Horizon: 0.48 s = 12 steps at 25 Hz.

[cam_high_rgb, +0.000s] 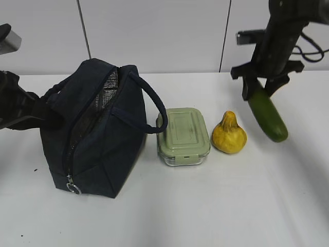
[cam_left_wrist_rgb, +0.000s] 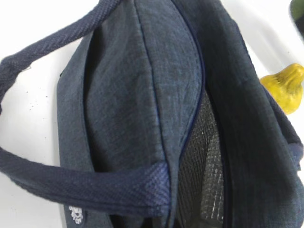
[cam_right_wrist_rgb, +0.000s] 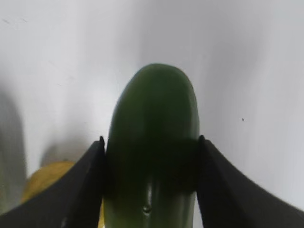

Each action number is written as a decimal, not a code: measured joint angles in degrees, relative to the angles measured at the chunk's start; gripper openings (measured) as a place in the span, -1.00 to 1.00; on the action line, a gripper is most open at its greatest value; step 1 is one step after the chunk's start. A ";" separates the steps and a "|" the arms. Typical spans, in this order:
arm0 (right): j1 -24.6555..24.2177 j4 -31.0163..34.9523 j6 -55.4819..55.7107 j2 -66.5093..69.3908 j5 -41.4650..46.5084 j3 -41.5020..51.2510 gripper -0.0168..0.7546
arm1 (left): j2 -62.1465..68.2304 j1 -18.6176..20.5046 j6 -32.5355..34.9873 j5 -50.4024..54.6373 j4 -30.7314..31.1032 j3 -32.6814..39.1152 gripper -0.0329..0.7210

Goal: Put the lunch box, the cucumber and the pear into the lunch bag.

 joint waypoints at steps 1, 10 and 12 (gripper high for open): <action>-0.09 2.99 -1.37 -1.35 0.65 -1.59 0.05 | 0.00 0.00 0.00 0.00 0.00 0.00 -0.96; 3.56 47.96 -18.57 -5.04 0.06 -6.90 0.05 | 0.00 0.00 0.00 -0.23 -1.63 0.00 -0.96; 6.94 54.05 -22.12 -4.79 -1.48 -6.90 0.05 | 0.00 0.00 0.00 -0.23 -2.61 0.00 -0.96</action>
